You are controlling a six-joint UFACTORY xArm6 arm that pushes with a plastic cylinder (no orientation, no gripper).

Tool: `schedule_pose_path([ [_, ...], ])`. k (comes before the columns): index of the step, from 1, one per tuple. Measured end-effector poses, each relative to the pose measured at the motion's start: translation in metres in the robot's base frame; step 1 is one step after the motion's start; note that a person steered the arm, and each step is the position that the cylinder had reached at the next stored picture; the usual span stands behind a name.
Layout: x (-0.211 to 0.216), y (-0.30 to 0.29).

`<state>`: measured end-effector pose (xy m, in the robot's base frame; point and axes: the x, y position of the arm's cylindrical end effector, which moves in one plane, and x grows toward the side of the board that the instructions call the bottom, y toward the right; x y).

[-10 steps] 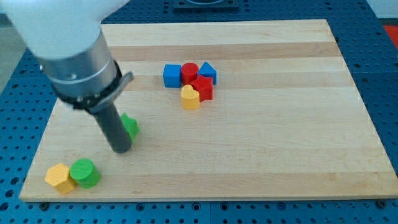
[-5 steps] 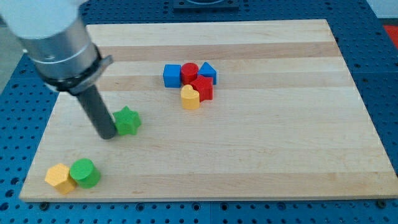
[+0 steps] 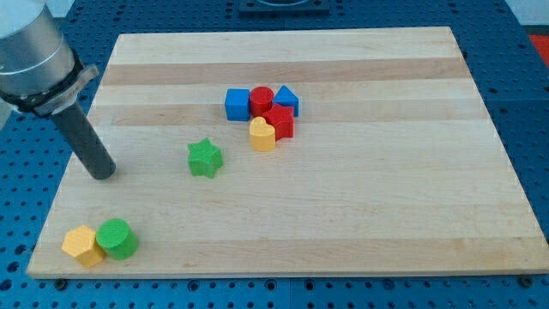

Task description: Move green star diagonally left below yellow heart

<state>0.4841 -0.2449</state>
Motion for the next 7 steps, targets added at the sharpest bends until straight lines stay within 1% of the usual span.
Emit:
schedule_pose_path([
  [1, -0.002, 0.030],
  [2, -0.002, 0.074],
  [4, -0.002, 0.136],
  [5, -0.002, 0.148],
  [6, 0.003, 0.148],
  [7, 0.035, 0.156],
])
